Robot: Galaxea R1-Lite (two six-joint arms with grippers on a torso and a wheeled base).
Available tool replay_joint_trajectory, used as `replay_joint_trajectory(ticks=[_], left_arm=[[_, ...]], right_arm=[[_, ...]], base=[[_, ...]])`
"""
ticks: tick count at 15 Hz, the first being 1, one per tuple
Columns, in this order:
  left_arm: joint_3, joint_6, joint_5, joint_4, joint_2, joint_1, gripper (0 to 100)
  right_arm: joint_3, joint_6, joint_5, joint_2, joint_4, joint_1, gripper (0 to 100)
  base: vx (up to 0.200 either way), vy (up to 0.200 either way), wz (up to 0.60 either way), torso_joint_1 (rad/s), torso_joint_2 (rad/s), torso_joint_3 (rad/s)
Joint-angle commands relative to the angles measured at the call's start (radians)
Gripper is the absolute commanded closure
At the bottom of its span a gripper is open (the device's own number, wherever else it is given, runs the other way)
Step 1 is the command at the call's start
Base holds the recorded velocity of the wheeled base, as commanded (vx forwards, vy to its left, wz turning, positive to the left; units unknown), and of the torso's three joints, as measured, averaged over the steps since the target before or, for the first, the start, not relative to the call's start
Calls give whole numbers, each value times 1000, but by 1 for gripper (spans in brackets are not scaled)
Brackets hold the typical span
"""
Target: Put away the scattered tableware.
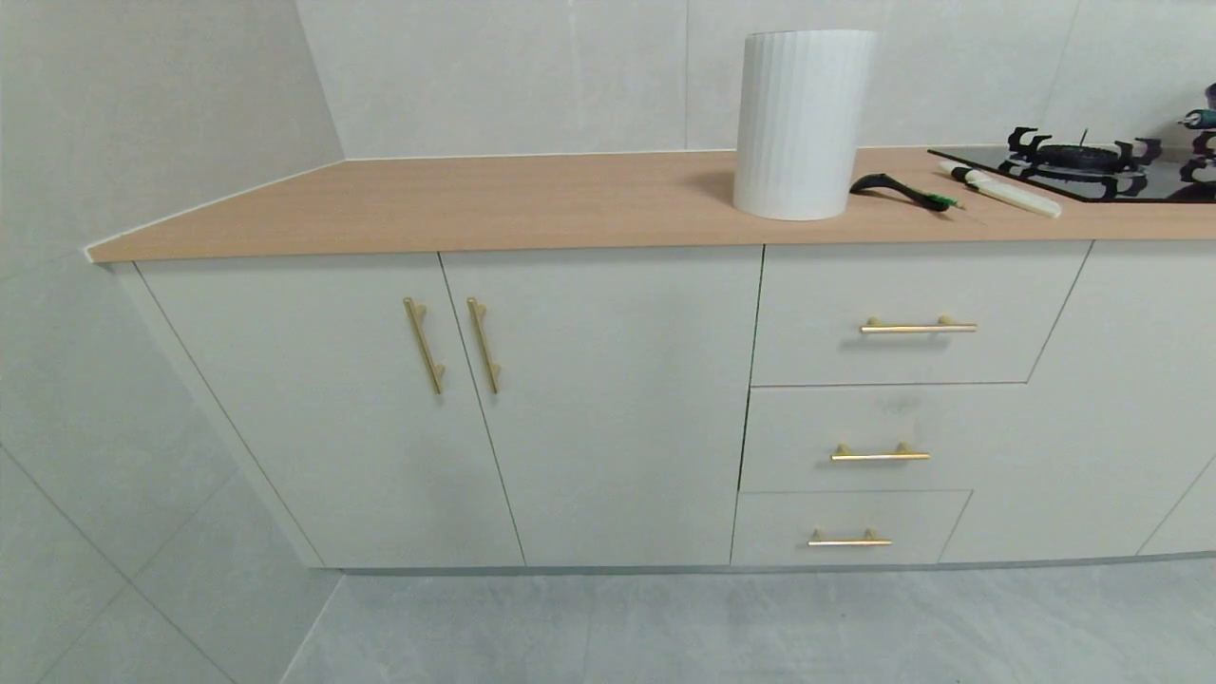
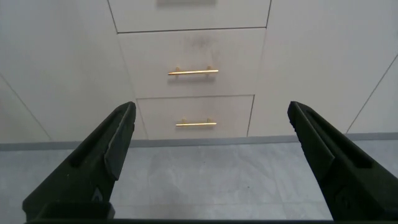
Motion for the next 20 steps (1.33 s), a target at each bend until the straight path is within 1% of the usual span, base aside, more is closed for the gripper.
replay_joint_trajectory(ticks=[1,10,12,15,20], left_arm=[[0,1,0,0,2,-1,0],[0,-1,0,0,2,-1,0],[0,-2,0,0,2,-1,0],[0,-4,0,0,2,-1,0],[0,-4,0,0,2,-1,0]], right_arm=[[0,0,0,3,0,-1,0],[0,0,0,3,0,-1,0],[0,0,0,3,0,-1,0],[0,0,0,3,0,-1,0],[0,0,0,3,0,-1,0]], base=[[200,0,0,7,2,2],[200,0,0,2,3,1],[0,0,0,0,0,0],[0,0,-600,6,1,7],[0,0,0,0,0,0]])
